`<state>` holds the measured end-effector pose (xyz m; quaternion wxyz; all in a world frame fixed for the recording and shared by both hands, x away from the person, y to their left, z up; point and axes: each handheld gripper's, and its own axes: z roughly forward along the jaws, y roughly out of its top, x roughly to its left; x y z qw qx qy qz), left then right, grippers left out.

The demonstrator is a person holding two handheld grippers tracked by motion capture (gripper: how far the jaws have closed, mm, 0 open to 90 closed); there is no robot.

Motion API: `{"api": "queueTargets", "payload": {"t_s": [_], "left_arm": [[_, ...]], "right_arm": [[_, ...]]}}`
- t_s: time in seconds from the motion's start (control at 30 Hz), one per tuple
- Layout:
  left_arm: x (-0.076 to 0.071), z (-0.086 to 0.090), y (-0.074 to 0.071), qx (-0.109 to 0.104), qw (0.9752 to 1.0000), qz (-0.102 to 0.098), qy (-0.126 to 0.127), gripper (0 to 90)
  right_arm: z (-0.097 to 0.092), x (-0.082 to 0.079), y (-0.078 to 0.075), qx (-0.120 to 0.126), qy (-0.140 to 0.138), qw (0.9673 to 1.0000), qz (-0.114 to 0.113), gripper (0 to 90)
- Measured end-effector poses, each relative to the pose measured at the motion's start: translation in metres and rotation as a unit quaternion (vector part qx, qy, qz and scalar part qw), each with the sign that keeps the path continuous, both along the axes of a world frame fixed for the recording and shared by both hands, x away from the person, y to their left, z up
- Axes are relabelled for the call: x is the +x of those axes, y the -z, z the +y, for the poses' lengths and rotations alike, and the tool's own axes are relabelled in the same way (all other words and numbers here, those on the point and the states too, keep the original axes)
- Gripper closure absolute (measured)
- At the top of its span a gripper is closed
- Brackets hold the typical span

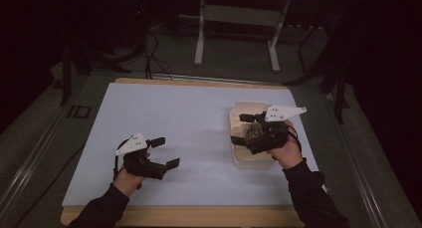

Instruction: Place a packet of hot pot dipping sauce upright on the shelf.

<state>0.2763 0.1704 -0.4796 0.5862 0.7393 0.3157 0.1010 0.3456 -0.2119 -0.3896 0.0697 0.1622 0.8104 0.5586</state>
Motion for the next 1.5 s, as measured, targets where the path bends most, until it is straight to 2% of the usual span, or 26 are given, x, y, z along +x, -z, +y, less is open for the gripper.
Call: {"api": "queueTargets", "payload": {"t_s": [0.13,0.27,0.47,0.5,0.63,0.97,1.23,1.33,1.5], "left_arm": [[0.000,0.001,0.000,-0.001,1.0000,-0.001,-0.001,3.9],[0.000,0.002,0.000,-0.004,1.0000,-0.001,-0.001,3.9],[0.000,0.002,0.001,-0.004,1.0000,0.000,-0.002,3.9],[0.000,0.002,0.001,-0.002,1.0000,0.000,-0.001,3.9],[-0.001,0.002,0.002,-0.001,1.0000,-0.001,0.001,3.9],[-0.001,0.001,0.003,0.004,1.0000,-0.002,0.003,3.9],[-0.003,0.000,0.005,0.009,0.9999,0.000,0.006,3.9],[-0.004,-0.001,0.005,0.010,0.9999,-0.001,0.008,3.9],[-0.004,-0.003,0.006,0.012,0.9999,-0.002,0.009,3.9]], "right_arm": [[0.010,-0.007,0.004,0.001,-0.006,0.9999,0.009,13.8],[0.019,-0.014,0.010,-0.002,-0.028,0.9995,0.016,14.0],[0.029,-0.024,0.021,-0.011,-0.040,0.9991,0.012,14.5],[0.031,-0.026,0.025,-0.009,-0.051,0.9985,0.017,14.6],[0.032,-0.031,0.035,-0.015,-0.051,0.9982,0.029,14.5],[0.029,-0.044,0.052,-0.028,-0.049,0.9973,0.047,14.1],[0.018,-0.059,0.062,-0.033,-0.044,0.9967,0.059,14.1],[0.013,-0.064,0.066,-0.044,-0.038,0.9969,0.053,14.1],[0.007,-0.068,0.069,-0.041,-0.036,0.9974,0.048,14.4]]}}
